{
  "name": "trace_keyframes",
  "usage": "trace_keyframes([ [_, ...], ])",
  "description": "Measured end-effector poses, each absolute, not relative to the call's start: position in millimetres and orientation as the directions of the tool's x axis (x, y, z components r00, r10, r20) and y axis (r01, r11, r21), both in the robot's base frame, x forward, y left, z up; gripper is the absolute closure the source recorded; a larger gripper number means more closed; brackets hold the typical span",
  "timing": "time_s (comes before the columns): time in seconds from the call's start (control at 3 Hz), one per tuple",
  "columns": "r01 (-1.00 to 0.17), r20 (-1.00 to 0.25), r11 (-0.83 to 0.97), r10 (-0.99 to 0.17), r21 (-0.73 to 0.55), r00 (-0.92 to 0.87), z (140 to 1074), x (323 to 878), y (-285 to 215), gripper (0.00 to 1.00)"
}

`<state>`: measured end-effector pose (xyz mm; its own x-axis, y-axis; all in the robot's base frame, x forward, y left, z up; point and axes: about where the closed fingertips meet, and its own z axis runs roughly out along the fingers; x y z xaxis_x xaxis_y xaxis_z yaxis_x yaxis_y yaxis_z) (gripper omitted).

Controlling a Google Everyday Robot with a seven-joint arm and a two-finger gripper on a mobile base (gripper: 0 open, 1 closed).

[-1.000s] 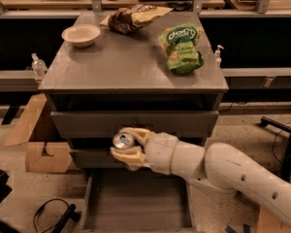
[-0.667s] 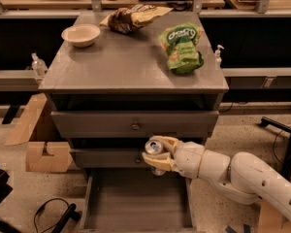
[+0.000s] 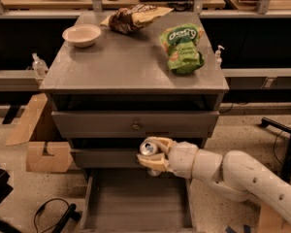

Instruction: Place redbull can into bottom drawer

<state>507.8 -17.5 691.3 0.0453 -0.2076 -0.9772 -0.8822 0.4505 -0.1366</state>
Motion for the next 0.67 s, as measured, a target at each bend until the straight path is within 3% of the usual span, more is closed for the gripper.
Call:
trace_keyframes([
  [0.67,-0.944,-0.987,0.312,-0.144,-0.108,0.065,543,528,31,1.00],
])
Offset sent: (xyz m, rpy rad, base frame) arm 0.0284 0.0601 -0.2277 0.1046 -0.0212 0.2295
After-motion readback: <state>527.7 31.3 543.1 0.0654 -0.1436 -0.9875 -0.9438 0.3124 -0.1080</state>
